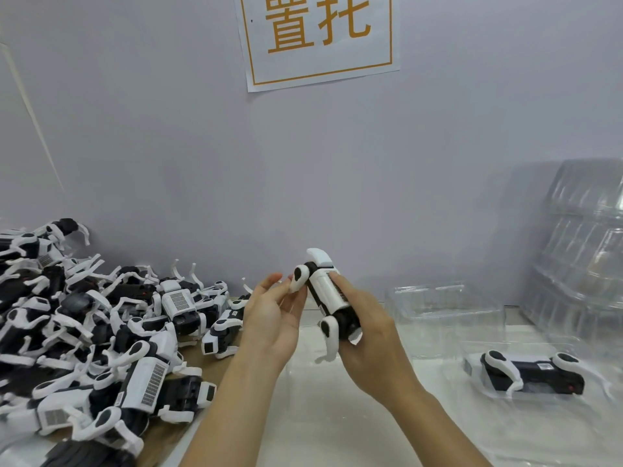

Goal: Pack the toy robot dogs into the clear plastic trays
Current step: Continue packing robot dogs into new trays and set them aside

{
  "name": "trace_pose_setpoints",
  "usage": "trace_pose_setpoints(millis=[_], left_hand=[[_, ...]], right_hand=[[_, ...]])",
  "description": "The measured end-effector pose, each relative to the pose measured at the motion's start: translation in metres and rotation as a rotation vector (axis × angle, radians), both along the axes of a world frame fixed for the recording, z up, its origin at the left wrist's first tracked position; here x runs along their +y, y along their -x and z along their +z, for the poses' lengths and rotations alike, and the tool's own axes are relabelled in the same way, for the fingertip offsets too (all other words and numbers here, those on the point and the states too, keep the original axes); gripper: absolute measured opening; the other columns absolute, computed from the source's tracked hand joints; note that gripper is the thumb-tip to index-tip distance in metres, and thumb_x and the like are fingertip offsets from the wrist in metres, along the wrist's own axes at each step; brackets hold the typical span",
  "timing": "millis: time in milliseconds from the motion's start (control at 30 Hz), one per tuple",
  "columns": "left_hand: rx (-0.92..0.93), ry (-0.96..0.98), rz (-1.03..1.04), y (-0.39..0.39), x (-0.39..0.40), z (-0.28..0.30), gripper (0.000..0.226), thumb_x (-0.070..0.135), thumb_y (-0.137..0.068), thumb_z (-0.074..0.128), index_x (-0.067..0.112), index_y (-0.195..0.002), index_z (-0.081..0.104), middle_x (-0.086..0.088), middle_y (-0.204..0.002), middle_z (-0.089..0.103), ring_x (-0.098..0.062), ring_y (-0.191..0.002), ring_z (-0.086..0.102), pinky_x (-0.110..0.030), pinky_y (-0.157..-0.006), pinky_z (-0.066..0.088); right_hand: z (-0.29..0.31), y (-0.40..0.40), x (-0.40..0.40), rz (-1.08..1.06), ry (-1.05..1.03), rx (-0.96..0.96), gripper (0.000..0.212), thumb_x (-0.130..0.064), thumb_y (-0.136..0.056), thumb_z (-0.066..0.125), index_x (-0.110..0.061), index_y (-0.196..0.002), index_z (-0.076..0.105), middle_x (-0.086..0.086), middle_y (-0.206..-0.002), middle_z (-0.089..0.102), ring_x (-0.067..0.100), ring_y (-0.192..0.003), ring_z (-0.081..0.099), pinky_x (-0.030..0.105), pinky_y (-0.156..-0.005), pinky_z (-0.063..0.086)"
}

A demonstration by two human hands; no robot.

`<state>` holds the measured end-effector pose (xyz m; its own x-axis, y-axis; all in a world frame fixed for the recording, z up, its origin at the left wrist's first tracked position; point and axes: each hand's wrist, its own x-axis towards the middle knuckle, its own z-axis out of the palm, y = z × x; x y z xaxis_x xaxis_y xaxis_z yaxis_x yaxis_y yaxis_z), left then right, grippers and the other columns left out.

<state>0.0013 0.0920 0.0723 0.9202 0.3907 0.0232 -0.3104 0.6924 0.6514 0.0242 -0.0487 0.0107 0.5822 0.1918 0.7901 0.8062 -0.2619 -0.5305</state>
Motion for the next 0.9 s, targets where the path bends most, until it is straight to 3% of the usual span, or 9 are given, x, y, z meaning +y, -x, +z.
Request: trace_pose_setpoints(millis=[133, 200, 300, 400, 500, 600, 667, 800, 900], left_hand=[[0.083, -0.268, 0.056, 0.000, 0.009, -0.002, 0.015, 0.000, -0.095, 0.056, 0.013, -0.099, 0.063, -0.008, -0.095, 0.065, -0.019, -0.077, 0.063, -0.029, -0.066, 0.049], [0.101, -0.355, 0.107, 0.001, 0.014, -0.003, 0.015, 0.007, -0.096, 0.057, 0.016, -0.103, 0.067, -0.006, -0.103, 0.064, -0.020, -0.083, 0.062, -0.030, -0.067, 0.050], [0.084, -0.438, 0.100, 0.002, 0.017, -0.006, 0.019, 0.013, -0.098, 0.057, 0.022, -0.111, 0.069, -0.004, -0.115, 0.064, -0.021, -0.095, 0.063, -0.033, -0.072, 0.053], [0.035, -0.529, -0.068, 0.003, 0.010, -0.009, 0.030, 0.018, -0.096, 0.061, 0.028, -0.124, 0.062, -0.002, -0.123, 0.065, -0.024, -0.109, 0.066, -0.039, -0.087, 0.055], [-0.081, -0.578, -0.186, 0.003, 0.000, -0.008, 0.034, 0.018, -0.095, 0.063, 0.022, -0.129, 0.060, -0.008, -0.119, 0.070, -0.027, -0.109, 0.067, -0.040, -0.088, 0.055], [-0.099, -0.500, -0.089, 0.003, 0.001, -0.009, 0.037, 0.011, -0.090, 0.066, 0.014, -0.126, 0.058, -0.011, -0.108, 0.073, -0.025, -0.101, 0.070, -0.039, -0.083, 0.059], [-0.083, -0.479, -0.026, 0.002, 0.004, -0.010, 0.037, 0.004, -0.088, 0.066, 0.014, -0.123, 0.058, -0.013, -0.107, 0.073, -0.025, -0.095, 0.072, -0.039, -0.079, 0.060], [-0.053, -0.578, 0.201, 0.001, 0.004, -0.012, 0.042, -0.005, -0.086, 0.069, 0.025, -0.113, 0.060, -0.009, -0.113, 0.065, -0.014, -0.083, 0.072, -0.029, -0.068, 0.060], [-0.063, -0.763, 0.280, 0.003, 0.000, -0.013, 0.046, -0.005, -0.085, 0.071, 0.035, -0.104, 0.062, -0.005, -0.115, 0.062, -0.012, -0.078, 0.071, -0.032, -0.071, 0.060]], right_hand=[[0.011, 0.002, -0.002, 0.091, -0.346, 0.180, 0.031, -0.024, -0.087, 0.074, -0.038, -0.112, 0.060, -0.019, -0.089, 0.067, 0.003, -0.077, 0.062, 0.010, -0.062, 0.045], [0.014, 0.001, -0.005, 0.106, -0.446, 0.310, 0.023, -0.028, -0.088, 0.072, -0.036, -0.104, 0.059, -0.016, -0.088, 0.068, 0.006, -0.078, 0.065, 0.022, -0.064, 0.052], [0.019, -0.002, -0.011, 0.152, -0.570, 0.456, 0.018, -0.026, -0.093, 0.067, -0.031, -0.106, 0.056, -0.008, -0.097, 0.070, 0.019, -0.090, 0.071, 0.040, -0.075, 0.056], [0.027, 0.000, -0.014, 0.319, -0.643, 0.559, 0.028, -0.037, -0.088, 0.065, -0.035, -0.115, 0.056, -0.004, -0.109, 0.072, 0.021, -0.094, 0.073, 0.034, -0.071, 0.054], [0.029, 0.001, -0.015, 0.380, -0.565, 0.599, 0.036, -0.045, -0.078, 0.067, -0.039, -0.113, 0.060, 0.002, -0.114, 0.070, 0.023, -0.100, 0.071, 0.029, -0.068, 0.055], [0.027, 0.003, -0.014, 0.385, -0.494, 0.617, 0.024, -0.043, -0.079, 0.068, -0.053, -0.100, 0.066, 0.006, -0.114, 0.067, 0.023, -0.101, 0.067, 0.026, -0.064, 0.057], [0.026, 0.003, -0.015, 0.353, -0.505, 0.620, 0.027, -0.031, -0.086, 0.071, -0.048, -0.106, 0.064, 0.005, -0.115, 0.065, 0.020, -0.099, 0.067, 0.023, -0.060, 0.056], [0.026, 0.000, -0.018, 0.119, -0.310, 0.514, 0.058, -0.022, -0.086, 0.075, -0.040, -0.133, 0.047, -0.017, -0.126, 0.057, -0.002, -0.108, 0.057, 0.011, -0.077, 0.048], [0.026, 0.001, -0.017, 0.050, -0.158, 0.420, 0.067, -0.024, -0.085, 0.076, -0.043, -0.139, 0.042, -0.028, -0.133, 0.047, -0.014, -0.118, 0.044, 0.009, -0.092, 0.038]])
